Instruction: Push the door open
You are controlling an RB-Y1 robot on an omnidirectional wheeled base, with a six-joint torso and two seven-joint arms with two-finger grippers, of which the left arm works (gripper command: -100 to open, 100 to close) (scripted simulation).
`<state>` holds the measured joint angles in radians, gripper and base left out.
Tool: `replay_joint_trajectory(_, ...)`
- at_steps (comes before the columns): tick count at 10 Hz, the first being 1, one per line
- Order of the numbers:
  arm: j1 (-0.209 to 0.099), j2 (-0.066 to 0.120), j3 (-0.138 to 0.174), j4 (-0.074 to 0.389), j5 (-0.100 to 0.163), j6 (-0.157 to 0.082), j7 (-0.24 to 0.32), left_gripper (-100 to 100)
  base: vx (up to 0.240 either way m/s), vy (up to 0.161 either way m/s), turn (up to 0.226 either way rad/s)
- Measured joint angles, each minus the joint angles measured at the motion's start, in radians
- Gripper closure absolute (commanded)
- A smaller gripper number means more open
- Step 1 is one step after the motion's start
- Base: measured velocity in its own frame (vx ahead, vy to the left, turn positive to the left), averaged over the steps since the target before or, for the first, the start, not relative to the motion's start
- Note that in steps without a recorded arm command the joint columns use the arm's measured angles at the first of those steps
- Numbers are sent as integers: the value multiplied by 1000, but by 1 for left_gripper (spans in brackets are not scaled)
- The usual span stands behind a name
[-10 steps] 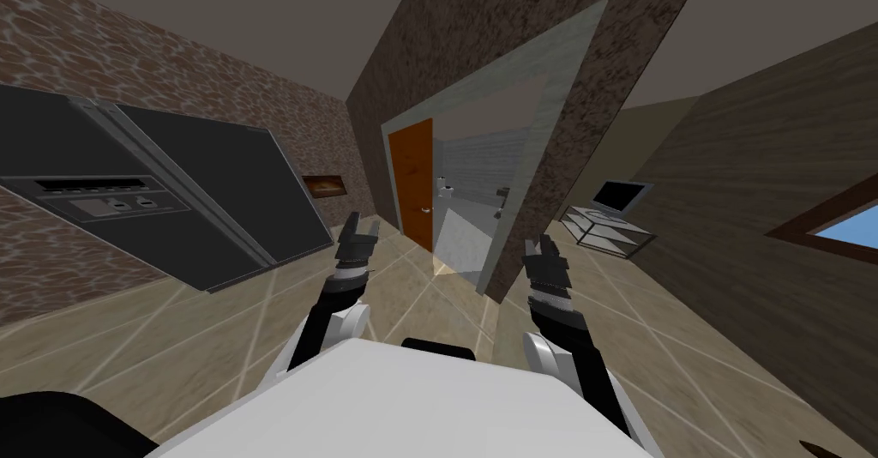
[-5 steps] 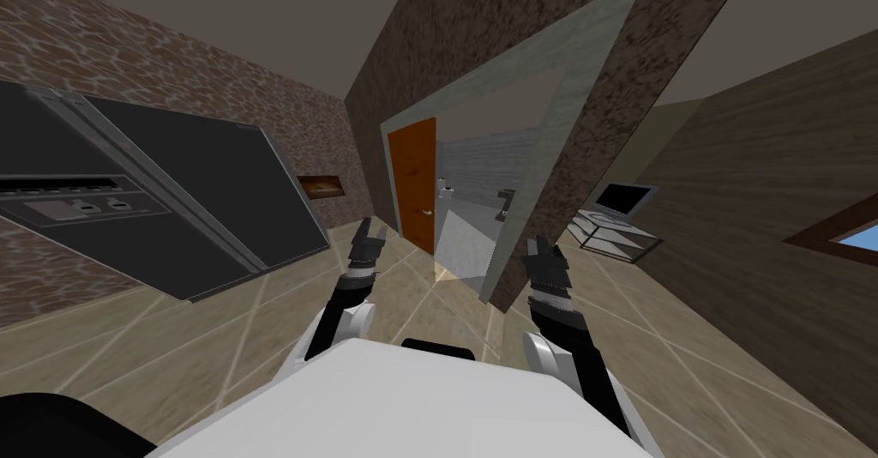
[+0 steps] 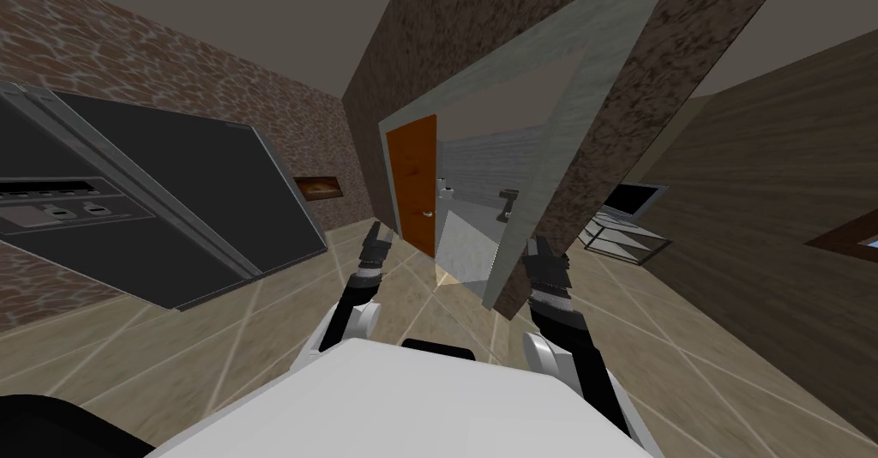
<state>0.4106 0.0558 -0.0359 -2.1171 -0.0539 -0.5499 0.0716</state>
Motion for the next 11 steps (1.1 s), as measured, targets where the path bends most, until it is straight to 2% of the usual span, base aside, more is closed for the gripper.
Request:
replay_joint_trajectory(2,-17,6,-10,37,-5,0,5,-100,99,65,-4)
replay_joint_trajectory(4,-28,11,-20,88,-10,-20,10,-100,93,43,-8)
replay_joint_trajectory(8,-52,22,-38,160,-18,-31,23,-100,103,56,-5)
replay_joint_trajectory(11,-86,23,-54,237,-27,-43,28,-100,97,59,-7)
